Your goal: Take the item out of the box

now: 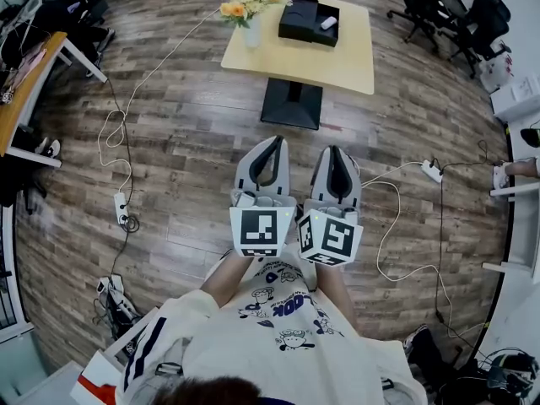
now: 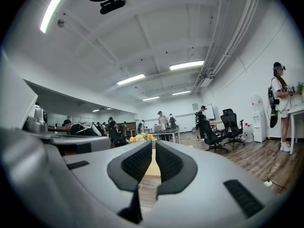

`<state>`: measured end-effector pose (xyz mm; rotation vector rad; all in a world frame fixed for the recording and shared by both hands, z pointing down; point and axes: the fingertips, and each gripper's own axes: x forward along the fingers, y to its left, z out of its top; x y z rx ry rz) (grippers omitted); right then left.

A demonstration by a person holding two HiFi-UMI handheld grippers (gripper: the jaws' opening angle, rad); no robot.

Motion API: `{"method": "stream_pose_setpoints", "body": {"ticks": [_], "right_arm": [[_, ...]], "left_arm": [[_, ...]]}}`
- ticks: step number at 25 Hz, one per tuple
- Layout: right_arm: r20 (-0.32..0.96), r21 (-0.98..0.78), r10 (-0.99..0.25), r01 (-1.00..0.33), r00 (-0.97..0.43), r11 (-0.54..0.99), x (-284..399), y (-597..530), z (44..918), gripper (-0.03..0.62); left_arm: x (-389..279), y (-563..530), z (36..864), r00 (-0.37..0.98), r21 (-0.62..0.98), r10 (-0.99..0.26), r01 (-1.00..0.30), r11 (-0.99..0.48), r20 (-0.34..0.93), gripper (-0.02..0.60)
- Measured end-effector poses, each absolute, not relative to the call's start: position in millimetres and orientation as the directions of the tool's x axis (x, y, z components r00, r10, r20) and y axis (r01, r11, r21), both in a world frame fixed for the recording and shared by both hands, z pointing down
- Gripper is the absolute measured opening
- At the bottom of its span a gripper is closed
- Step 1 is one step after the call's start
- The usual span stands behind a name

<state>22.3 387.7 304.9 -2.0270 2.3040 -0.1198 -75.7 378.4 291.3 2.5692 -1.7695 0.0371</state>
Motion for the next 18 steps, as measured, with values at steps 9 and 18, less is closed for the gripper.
{"method": "stream_pose_setpoints", "body": {"ticks": [9,18], "right_arm": [[0.005,-0.112,-0.994,-0.988,-0.106,0.105,14,356,313,0.041],[0.043,-0.13,-0.995,-0.988,-0.092,0.086,9,339,327,0.042]], "left_arm": [[-86,346,299,0.367,0.009,-0.929,-0.93,-0.367,0.042,0.014],[-90,320,310,0.38,0.026,-0.922,-0.925,-0.379,0.07,0.014]]}}
